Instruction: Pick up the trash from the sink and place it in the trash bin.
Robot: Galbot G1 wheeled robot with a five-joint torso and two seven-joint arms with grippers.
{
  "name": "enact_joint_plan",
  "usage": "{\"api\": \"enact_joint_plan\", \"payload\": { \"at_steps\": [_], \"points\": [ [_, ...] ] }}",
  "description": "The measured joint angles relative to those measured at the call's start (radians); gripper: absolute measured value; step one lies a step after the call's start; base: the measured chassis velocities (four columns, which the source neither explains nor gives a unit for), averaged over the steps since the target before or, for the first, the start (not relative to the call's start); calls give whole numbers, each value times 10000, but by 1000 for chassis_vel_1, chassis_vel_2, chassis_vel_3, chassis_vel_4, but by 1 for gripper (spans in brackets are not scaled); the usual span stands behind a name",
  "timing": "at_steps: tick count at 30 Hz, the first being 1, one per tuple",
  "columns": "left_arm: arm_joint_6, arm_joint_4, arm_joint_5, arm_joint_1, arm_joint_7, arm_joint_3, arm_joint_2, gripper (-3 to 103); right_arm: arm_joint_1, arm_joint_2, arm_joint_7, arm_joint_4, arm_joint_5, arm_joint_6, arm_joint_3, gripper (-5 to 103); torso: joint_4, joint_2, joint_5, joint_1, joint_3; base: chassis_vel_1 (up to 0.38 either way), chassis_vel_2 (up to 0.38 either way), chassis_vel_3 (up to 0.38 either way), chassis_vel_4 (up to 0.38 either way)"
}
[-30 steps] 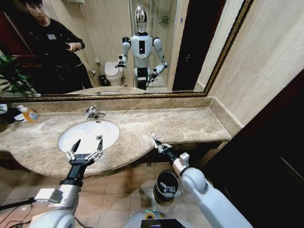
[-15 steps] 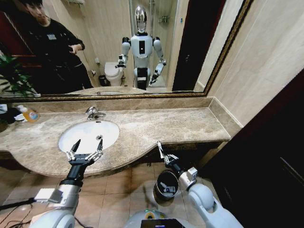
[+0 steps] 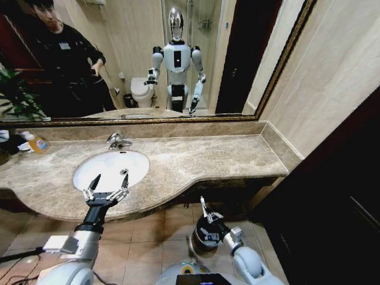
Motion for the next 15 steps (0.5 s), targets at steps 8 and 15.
{"api": "enact_joint_plan", "payload": {
  "at_steps": [8,15],
  "points": [
    [0,1,0,0,1,1,0,100,946,805,104,-3219,-461,772,-128,1,1,0,-3,0,0,0,0,0,0],
    [0,1,0,0,0,0,0,100,1621,1196,294,-5107,-766,1194,-94,1,0,0,-4,0,0,0,0,0,0]
  ]
}}
